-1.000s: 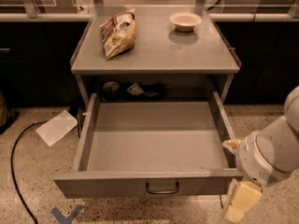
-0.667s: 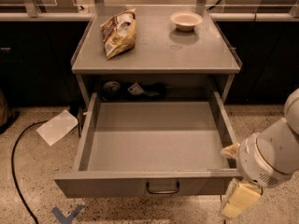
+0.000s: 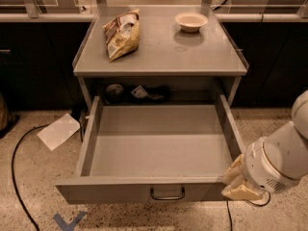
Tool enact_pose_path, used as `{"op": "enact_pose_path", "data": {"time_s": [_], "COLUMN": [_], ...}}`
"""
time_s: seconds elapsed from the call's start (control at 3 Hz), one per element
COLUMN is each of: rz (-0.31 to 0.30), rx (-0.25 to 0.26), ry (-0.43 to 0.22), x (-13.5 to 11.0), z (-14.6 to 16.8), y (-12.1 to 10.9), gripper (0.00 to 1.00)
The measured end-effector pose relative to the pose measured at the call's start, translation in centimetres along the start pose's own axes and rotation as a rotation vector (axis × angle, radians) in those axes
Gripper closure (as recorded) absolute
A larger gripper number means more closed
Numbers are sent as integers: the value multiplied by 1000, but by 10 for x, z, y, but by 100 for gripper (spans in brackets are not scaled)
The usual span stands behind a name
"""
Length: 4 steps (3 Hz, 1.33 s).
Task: Close top drawer
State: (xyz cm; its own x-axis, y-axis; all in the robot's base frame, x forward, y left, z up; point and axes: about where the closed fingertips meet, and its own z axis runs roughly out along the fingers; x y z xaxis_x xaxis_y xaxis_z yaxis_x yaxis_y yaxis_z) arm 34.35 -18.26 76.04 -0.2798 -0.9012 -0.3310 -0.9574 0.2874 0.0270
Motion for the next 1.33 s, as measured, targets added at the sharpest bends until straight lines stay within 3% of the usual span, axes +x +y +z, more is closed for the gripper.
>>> {"op": "enact_pose_path", "data": {"time_s": [0.33, 0.67, 1.33], "rz": [-4, 45, 50], "rx": [-37, -69, -46], "ry": [-24, -75, -71], "x": [-1, 0, -1], "z": [30, 109, 110], "y": [14, 28, 22], "gripper": [88, 100, 100]}}
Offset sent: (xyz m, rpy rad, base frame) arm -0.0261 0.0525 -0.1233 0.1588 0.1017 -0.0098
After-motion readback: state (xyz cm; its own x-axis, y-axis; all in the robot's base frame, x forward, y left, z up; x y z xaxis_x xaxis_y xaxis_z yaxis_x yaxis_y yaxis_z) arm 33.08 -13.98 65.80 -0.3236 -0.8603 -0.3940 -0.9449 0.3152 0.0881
